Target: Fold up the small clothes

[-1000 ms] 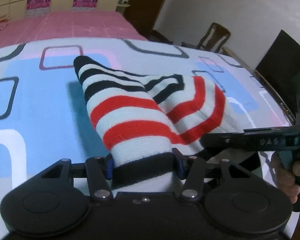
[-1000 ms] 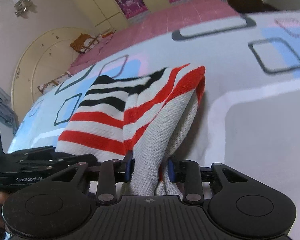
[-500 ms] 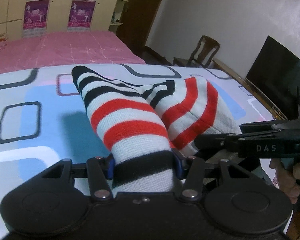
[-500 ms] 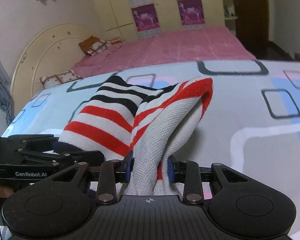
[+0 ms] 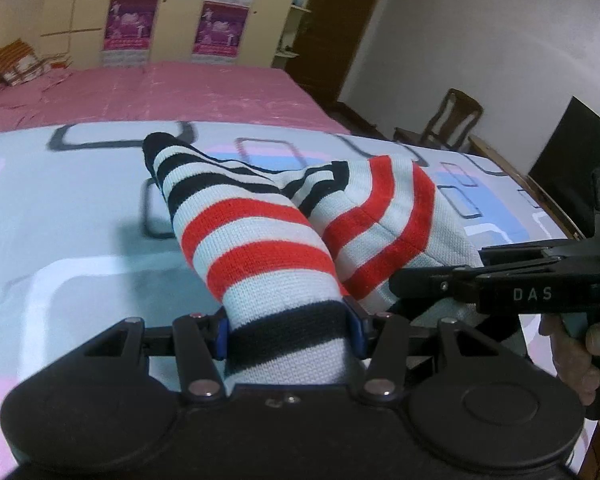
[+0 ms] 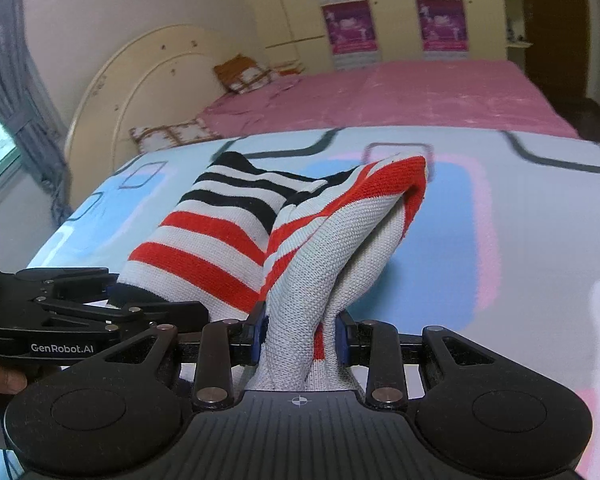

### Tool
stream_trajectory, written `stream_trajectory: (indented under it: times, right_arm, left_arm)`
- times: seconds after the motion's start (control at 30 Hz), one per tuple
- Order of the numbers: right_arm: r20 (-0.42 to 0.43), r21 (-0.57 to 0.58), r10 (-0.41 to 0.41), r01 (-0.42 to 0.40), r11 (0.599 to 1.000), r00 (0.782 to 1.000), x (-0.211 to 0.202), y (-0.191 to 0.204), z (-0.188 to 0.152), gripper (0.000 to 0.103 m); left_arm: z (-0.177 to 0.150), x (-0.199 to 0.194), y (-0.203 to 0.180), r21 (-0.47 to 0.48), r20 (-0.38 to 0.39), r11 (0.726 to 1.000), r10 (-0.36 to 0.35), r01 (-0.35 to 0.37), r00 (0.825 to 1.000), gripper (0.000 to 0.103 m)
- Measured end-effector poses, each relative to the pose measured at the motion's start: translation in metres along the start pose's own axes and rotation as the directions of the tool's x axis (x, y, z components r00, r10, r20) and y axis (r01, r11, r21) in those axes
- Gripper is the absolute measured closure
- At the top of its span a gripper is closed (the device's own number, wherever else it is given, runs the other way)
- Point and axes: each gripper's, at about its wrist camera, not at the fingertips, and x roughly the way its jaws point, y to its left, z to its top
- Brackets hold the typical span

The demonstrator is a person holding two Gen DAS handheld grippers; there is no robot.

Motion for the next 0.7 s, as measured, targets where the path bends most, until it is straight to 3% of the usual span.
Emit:
stream_trajectory:
  times: [0.2,0.37,0.47,0.5,0.6,0.7]
  right_arm:
    - [-0.023,0.013,0.034,-0.033,0.999,0.999,0.034,0.038,-0.007,0.07]
    - [-0.04,0.048,0.036,-0.034,0.998,0.999,0.054,0.048,-0.016,0.07]
    - [-0.08,0.082,-0.002,0.008,0.997,0.997,0.071,0.029,-0.031,0.07]
    - [-0.108,0.125,-0.006,0.019,0.992,0.994,0.081,0.018,-0.037,0.07]
    - [-0.093,0.316,0.094,-0.06,0.947,0.991,0.088,-0.017,-0.046,0.069]
    - [-0.098,0.293,0.094,-0.061,0.954,0.991,0.09,-0.017,-0.043,0.066]
  left_arm:
    - [-0.012,-0.012,0.036,-0.016,-0.015,1.0,0.015,-0.015,1.0,0.052]
    - [-0.029,-0.007,0.061,-0.068,-0.009,0.998,-0.014,0.013,1.0,0.051]
    - [-0.045,0.008,0.083,-0.108,-0.048,0.994,0.004,-0.009,0.999,0.046]
    - [-0.05,0.011,0.09,-0.152,-0.043,0.988,-0.02,0.013,0.999,0.045]
    - [-0.053,0.012,0.097,-0.192,-0.017,0.98,-0.06,0.056,0.998,0.045]
    - [-0.048,0.012,0.099,-0.163,-0.028,0.985,-0.059,0.053,0.998,0.035]
